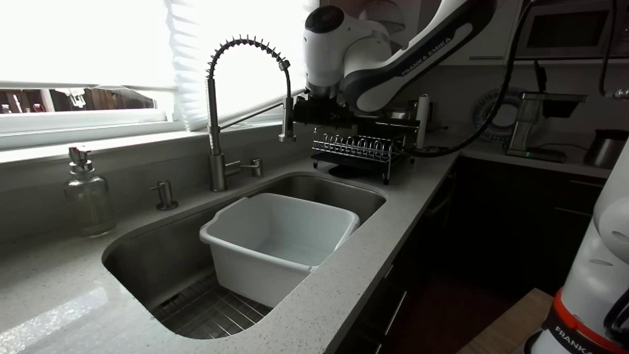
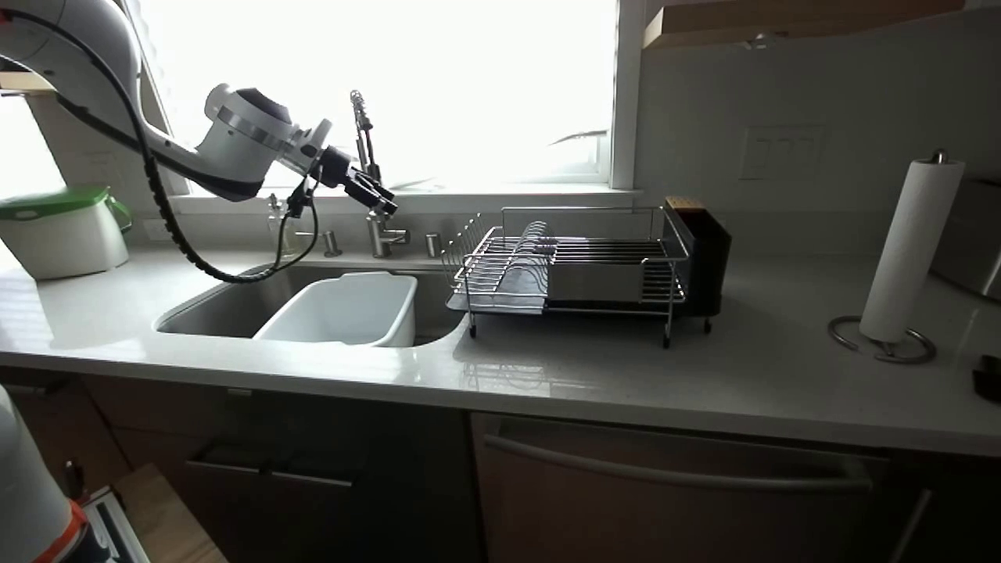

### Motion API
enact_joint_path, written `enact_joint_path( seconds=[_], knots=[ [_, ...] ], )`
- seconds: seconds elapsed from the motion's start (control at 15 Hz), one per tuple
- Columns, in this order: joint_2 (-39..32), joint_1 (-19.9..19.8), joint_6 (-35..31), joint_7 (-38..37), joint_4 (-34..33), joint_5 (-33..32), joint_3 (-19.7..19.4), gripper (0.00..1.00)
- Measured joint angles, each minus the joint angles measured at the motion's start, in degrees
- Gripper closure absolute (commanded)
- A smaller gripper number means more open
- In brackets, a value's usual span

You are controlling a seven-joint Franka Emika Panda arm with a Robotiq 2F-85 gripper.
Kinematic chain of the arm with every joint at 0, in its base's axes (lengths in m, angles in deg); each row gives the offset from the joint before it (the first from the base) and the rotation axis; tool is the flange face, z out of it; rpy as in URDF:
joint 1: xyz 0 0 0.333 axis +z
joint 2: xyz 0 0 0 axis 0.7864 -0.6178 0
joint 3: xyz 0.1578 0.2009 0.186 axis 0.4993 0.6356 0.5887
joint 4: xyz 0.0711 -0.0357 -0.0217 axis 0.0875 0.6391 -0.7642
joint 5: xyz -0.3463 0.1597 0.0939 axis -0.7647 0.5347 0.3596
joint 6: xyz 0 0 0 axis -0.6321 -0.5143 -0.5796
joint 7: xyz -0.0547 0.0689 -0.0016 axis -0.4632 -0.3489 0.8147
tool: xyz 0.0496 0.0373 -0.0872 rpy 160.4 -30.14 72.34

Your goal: Push the faucet to the right

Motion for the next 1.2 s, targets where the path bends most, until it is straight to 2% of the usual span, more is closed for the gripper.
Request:
enact_joint_path(
  seconds=[0.2,0.33,0.6,1.0,1.2],
  knots=[
    [-0.2,0.1,1.2,-1.4,0.7,1.1,0.0,0.0],
    [0.0,0.6,4.1,2.5,1.2,5.6,0.2,0.0],
    [2.1,1.8,6.0,19.1,1.4,22.0,0.3,0.0],
    [9.5,4.8,6.6,45.3,1.4,47.7,1.7,0.0],
    [12.7,6.3,10.9,53.8,1.0,55.7,3.3,0.0]
  ],
)
